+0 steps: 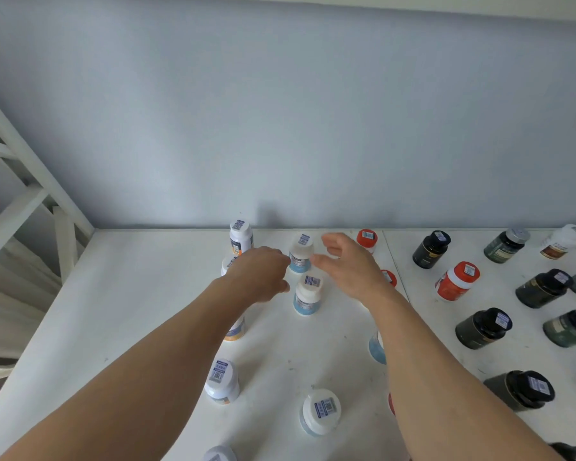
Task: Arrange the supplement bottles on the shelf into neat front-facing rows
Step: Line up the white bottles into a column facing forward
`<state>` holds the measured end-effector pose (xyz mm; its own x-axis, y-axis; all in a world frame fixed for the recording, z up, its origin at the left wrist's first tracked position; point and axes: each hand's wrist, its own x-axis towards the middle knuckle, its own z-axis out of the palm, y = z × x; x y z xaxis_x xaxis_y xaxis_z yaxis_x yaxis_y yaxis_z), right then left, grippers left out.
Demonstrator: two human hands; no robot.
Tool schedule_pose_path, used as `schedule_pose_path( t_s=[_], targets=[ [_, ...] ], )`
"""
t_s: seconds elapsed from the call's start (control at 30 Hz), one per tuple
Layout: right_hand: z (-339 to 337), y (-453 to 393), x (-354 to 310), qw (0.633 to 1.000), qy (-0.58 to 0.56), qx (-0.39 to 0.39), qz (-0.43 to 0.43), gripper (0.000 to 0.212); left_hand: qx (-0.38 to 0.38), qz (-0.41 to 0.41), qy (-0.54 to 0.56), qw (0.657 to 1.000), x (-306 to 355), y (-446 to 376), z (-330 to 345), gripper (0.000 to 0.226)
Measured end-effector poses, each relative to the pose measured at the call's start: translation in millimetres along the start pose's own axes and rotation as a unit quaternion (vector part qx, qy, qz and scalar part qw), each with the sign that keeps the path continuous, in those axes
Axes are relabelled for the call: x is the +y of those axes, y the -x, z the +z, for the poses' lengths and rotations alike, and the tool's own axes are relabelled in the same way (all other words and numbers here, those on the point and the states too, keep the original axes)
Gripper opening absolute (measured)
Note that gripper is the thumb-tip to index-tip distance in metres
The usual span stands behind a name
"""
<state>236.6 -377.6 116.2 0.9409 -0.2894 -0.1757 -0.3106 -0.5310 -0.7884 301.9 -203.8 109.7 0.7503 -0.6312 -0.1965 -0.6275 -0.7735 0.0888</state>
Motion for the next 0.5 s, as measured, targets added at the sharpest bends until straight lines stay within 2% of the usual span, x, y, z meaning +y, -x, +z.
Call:
schedule_pose_path(
  t_s=[0.07, 0.27, 0.4, 0.5],
  targets=[
    [-3.7, -18.3, -6.1, 1.0, 0.025, -0.001, -0.014, 0.057, -0.003, -0.02, 0.003, 1.0, -2.7, -6.9, -4.2, 0.044],
    [5.9, -59.7, -10.0, 0.987, 0.115, -0.111, -0.019, 0.069, -0.015, -0.066, 0.01, 0.998, -9.3, -26.8, -9.7, 0.046],
    [11.7, -68.8, -4.9, 0.984, 0.135, -0.114, -0.031, 0.048, -0.025, -0.078, 0.031, 0.996, -10.5, -32.5, -9.2, 0.046],
    [7.2, -69.5, -8.0, 0.989, 0.103, -0.106, -0.03, 0.041, -0.032, -0.08, 0.05, 0.995, -11.4, -38.2, -8.1, 0.052]
  ],
)
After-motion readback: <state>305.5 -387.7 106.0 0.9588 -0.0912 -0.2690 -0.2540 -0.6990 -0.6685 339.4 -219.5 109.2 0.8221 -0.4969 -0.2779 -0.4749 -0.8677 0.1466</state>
